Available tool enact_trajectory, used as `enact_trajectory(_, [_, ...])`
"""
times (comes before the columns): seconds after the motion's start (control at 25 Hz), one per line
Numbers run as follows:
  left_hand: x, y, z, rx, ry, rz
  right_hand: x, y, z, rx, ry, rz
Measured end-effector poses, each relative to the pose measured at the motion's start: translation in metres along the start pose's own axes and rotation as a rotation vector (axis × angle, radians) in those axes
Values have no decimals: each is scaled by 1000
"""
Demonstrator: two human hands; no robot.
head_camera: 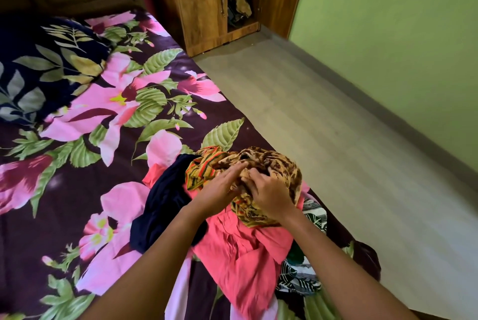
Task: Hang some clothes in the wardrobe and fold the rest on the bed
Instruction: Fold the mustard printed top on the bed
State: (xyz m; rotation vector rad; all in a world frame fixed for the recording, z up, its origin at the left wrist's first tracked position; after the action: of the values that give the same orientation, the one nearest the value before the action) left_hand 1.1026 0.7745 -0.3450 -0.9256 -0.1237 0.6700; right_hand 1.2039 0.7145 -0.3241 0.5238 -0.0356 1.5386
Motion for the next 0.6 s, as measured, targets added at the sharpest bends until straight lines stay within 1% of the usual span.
enact_trajectory(0.04, [-2,-12,5,-109,-45,-14,3,6,16,45,-66,-20])
enact_trajectory(0.12, [-9,-37,26,-298,-197,-11,11,18,49,154,-166,-86])
enact_trajectory(0.24, [-30,-81,61,-486,-364,-71,22,37,92,346,-248,-164])
enact_trajectory(0.36, [-56,-125,92,-631,-439,-129,26,54,114,502,-238,-217])
enact_trajectory(0.48, [-94,-165,121,-722,-502,-193,12,74,121,525,-191,-212])
enact_trajectory(0.6, [-139,-185,151,-832,-580,-210,0,98,139,536,-230,-177])
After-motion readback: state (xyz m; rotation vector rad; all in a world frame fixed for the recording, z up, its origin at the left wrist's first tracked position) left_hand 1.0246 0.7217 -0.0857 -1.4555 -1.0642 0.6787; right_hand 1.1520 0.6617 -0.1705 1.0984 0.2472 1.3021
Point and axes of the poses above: each hand's wrist, its own x-axis towards the middle knuckle, its own z-axis out of the back of the hand, y = z × x, the point moved 6 cm from there along x, towards the middle knuckle, and after that the axes turned 8 degrees about -x, right-handed, at the moved point
